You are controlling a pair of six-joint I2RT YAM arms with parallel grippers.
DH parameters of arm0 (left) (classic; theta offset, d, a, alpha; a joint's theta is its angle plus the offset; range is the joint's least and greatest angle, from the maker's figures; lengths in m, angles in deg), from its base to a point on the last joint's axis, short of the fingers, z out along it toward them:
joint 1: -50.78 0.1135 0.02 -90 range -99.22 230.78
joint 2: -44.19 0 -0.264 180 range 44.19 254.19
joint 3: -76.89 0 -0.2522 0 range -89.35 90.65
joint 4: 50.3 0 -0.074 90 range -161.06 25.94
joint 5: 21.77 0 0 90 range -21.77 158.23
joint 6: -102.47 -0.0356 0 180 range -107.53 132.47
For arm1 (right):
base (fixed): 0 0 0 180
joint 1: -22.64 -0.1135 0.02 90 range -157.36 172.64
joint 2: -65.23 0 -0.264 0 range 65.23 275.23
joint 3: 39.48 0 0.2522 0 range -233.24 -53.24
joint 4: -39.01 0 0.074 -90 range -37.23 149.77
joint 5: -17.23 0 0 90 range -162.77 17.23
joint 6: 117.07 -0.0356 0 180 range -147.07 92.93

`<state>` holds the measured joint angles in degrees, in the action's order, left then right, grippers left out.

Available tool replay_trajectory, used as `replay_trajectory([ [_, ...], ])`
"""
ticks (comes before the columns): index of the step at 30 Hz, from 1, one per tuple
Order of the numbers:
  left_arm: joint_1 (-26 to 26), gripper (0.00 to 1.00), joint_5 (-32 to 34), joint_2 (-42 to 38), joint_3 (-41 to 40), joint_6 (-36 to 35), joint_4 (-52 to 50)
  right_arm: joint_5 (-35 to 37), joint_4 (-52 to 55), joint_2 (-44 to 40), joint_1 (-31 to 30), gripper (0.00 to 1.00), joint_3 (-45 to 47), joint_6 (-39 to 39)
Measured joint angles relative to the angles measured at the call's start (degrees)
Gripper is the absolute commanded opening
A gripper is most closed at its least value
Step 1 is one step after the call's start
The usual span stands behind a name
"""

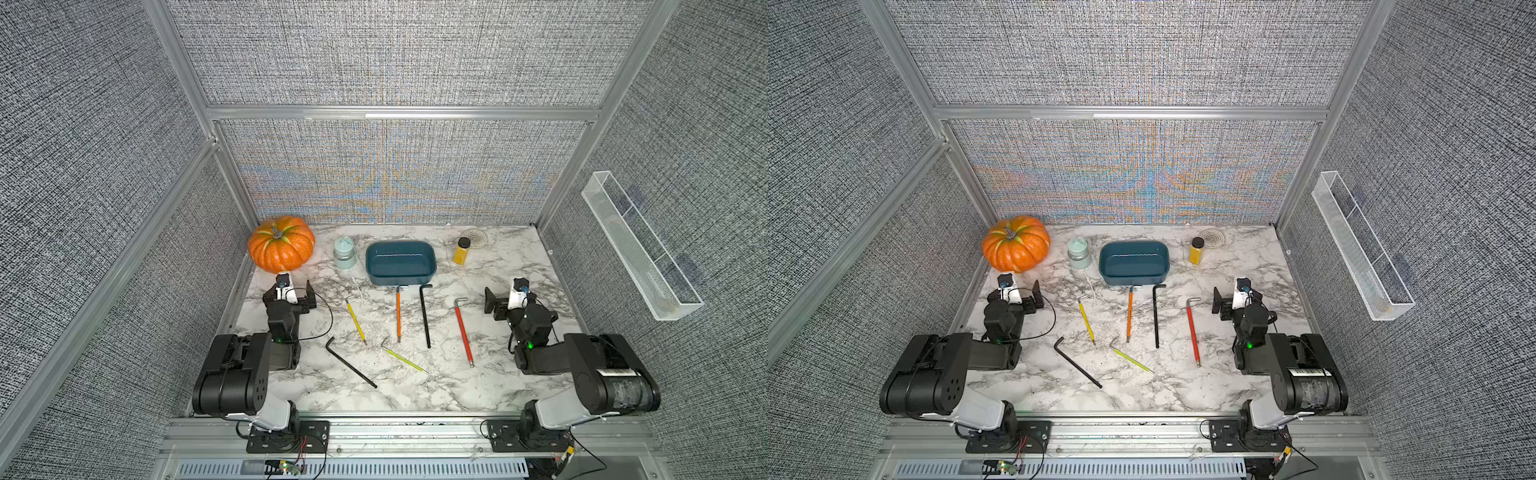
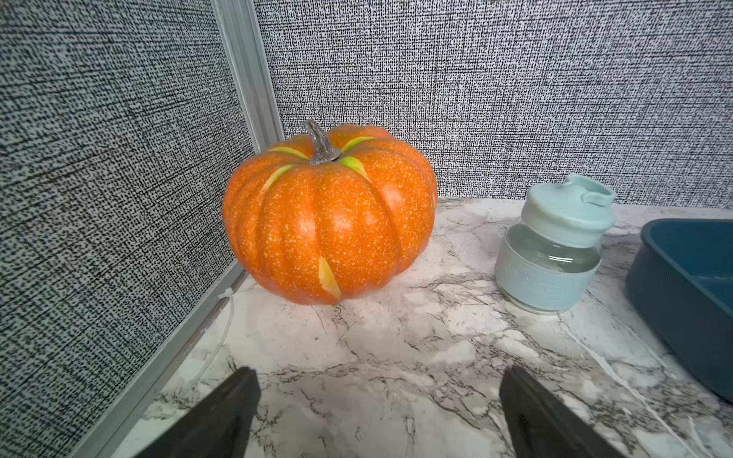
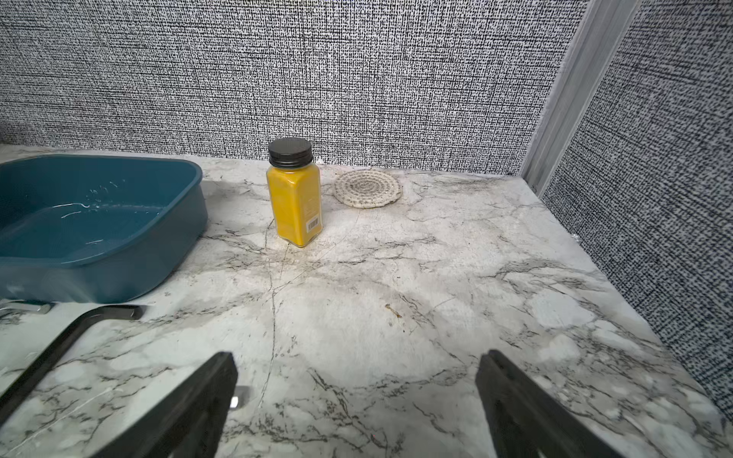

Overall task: Put the hex key on the desktop into the storage box
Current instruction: Pick up the Allen key from the center of the board.

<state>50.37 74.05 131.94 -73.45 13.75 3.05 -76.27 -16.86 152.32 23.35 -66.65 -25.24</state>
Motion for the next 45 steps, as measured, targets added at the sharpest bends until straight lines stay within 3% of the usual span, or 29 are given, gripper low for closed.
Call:
replay_trajectory([
  [22,0.0,0.98,0.2,-1.8,1.4,0.1,-3.1,0.2,2.0,-0.9,0.8,0.99,-0.8,-1.1],
  [25,0.0,0.99,1.3,-8.1,8.9,1.2,-14.2,1.2,11.0,-5.2,0.7,0.99,-7.3,-1.6],
  [29,0.0,0.96,-0.3,-17.2,11.5,5.2,-22.5,2.1,20.4,-12.1,0.1,0.99,-13.7,-3.6],
  [38,-0.3,0.94,-4.4,-33.5,21.2,13.5,-48.7,8.8,55.9,-19.8,-7.2,0.99,-35.5,-5.8],
  [45,-1.5,0.93,-7.5,-36.9,28.9,16.5,-61.5,11.3,77.0,-20.2,-13.5,0.99,-44.2,-8.7],
])
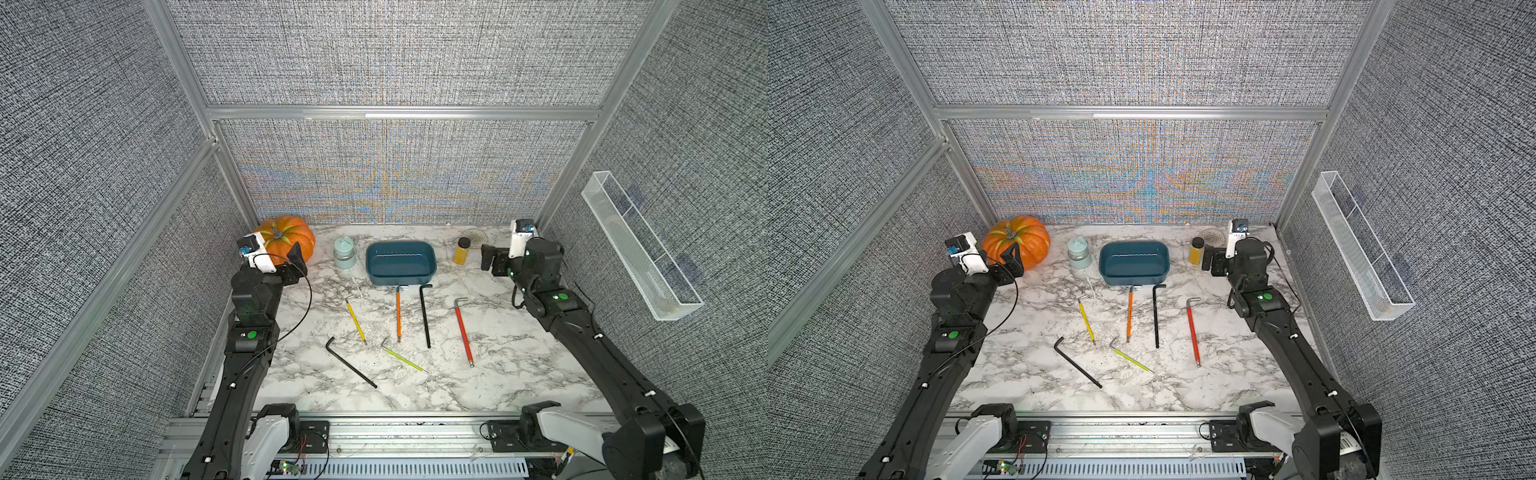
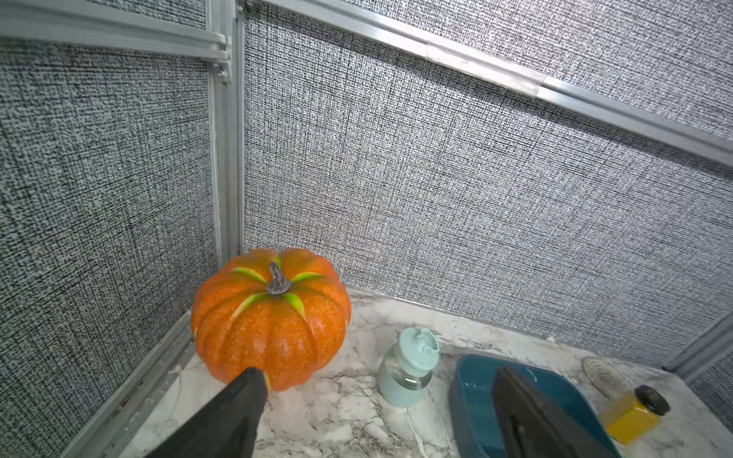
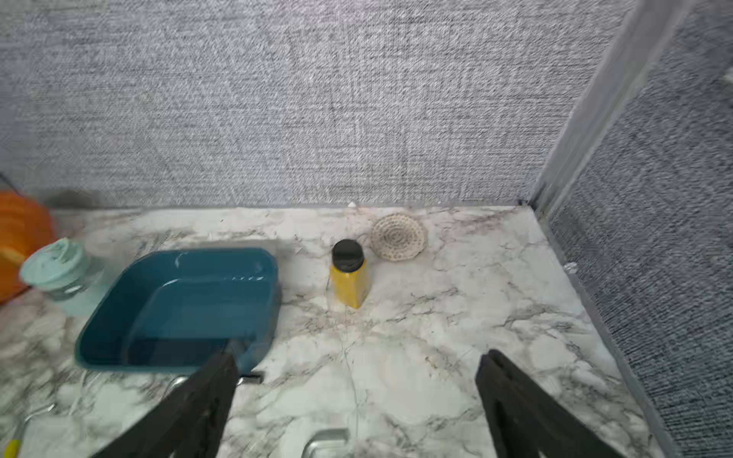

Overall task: Put the hex key on the desktop into the storage box
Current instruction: Pick up the Allen key from the center of the board.

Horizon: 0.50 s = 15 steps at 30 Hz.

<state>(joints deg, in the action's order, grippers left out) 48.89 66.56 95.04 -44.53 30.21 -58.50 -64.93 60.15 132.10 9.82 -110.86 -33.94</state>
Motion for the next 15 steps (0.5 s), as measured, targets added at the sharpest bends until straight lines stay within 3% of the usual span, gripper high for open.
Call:
replay_trajectory([
  [4,-4.1,0.93,-1.2,0.3,1.5,0.3,-3.1,0.7,9.3,2.1,-2.8,0.99,-4.2,-2.7],
  [7,-10.1,0.93,-1.4,2.6,1.9,-0.3,-4.4,0.0,14.5,3.3,-3.9,0.99,-4.6,-5.1],
  [15,-19.2,0.93,-3.2,10.2,1.7,-1.2,-5.2,-2.4,21.6,8.1,-4.9,0.93,1.6,-10.5],
])
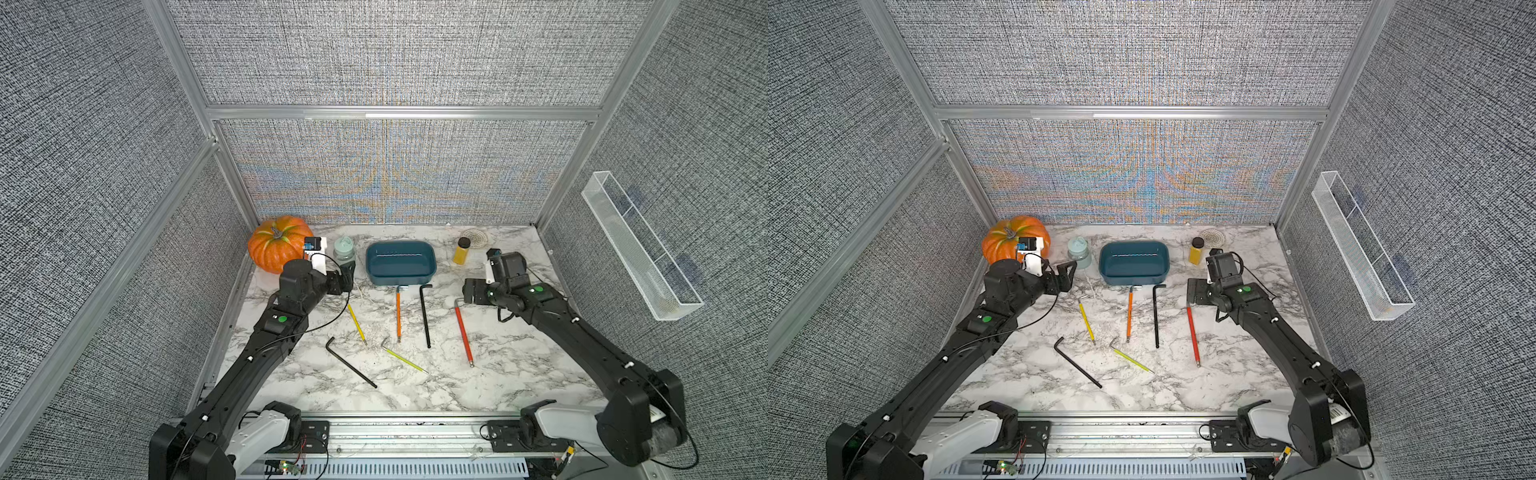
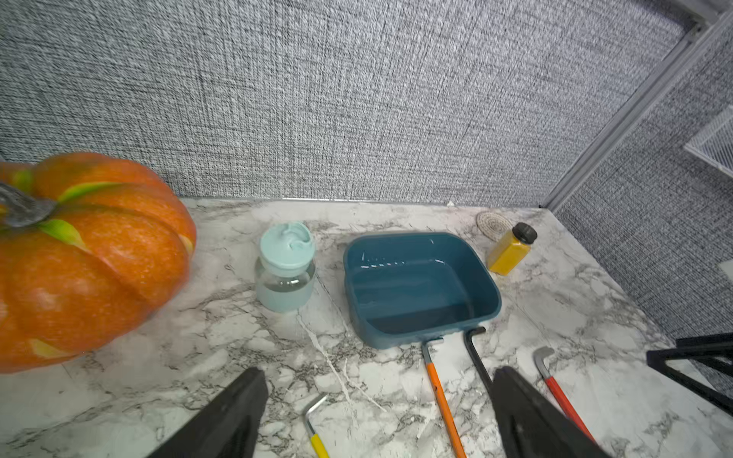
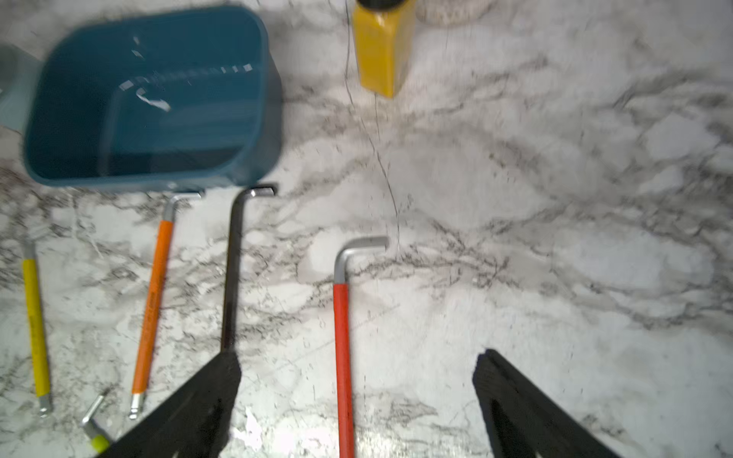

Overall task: Put the hex key on the desktop into the storage box
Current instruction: Pick up the Allen key from the center of the board.

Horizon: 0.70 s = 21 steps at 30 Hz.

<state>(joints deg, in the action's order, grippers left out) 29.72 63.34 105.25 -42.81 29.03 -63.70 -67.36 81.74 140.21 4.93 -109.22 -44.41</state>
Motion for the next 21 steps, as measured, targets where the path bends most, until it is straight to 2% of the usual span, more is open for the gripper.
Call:
replay_trajectory([
  [4,-1.4,0.93,-1.4,2.0,-0.4,0.3,1.6,-3.2,0.1,3.3,-0.2,0.82,3.6,-1.7],
  [9,-3.4,0.93,-2.7,4.3,-0.4,0.7,3.1,-5.8,-1.2,5.6,-1.2,0.79,5.3,-2.9],
  [16,-4.5,0.92,-2.6,6.0,-0.7,1.8,5.1,-5.2,-3.4,10.9,-3.8,0.71,5.6,-4.3],
  [21,-4.8,0.93,-2.6,6.0,-0.7,2.0,5.8,-1.6,-3.8,14.5,-5.2,0.59,5.7,-5.0],
])
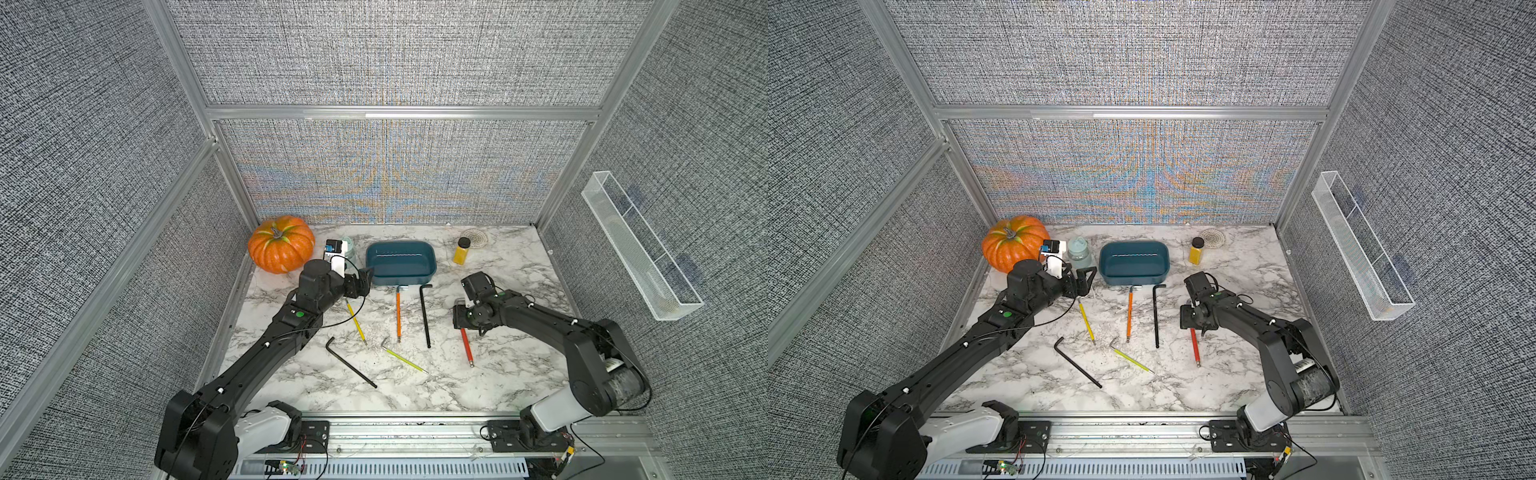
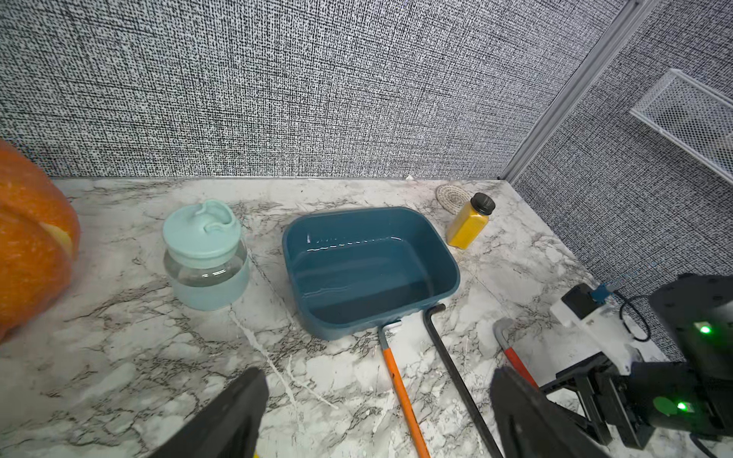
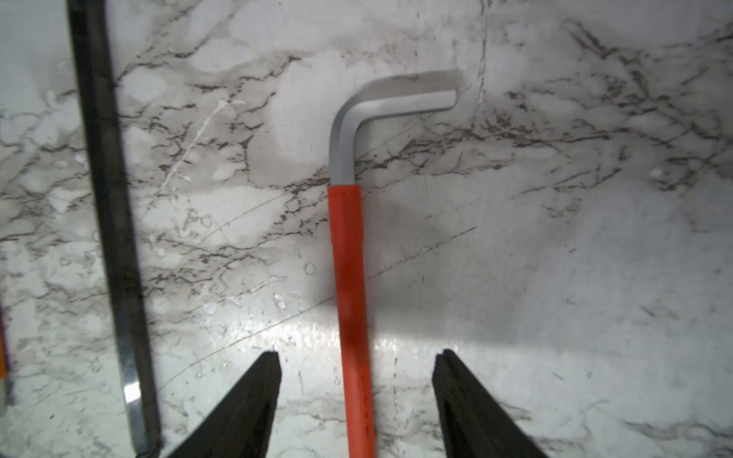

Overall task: Put the hex key on the desktop into the storage box
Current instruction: Pick up the Allen key from the center of the board.

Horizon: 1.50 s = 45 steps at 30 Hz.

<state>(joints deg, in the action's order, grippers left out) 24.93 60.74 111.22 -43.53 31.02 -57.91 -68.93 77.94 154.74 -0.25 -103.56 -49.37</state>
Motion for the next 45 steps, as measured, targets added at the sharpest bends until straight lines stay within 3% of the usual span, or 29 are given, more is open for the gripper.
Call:
replay_trajectory([
  [7,-0.1,0.93,0.0,-0.1,-0.2,0.0,0.2,2.5,-0.6,2.6,-0.9,0.56,-0.3,-0.9],
  [23,-0.1,0.93,1.4,-0.6,-0.4,-0.1,-0.7,3.4,-2.1,5.0,-1.6,0.26,-0.4,-1.4],
  [28,-0.1,0.93,1.6,-0.9,-0.8,-0.2,-1.1,3.6,-2.6,5.1,-1.8,0.0,-0.4,-1.8],
  [37,-0.1,0.93,1.8,-1.0,-0.8,-0.3,-1.2,4.0,-1.2,4.4,-2.7,0.0,-1.1,-0.5],
  [45,-0.2,0.93,2.7,-1.6,-0.8,-0.5,-1.3,6.9,2.5,-0.5,-3.2,0.0,-8.2,6.4],
])
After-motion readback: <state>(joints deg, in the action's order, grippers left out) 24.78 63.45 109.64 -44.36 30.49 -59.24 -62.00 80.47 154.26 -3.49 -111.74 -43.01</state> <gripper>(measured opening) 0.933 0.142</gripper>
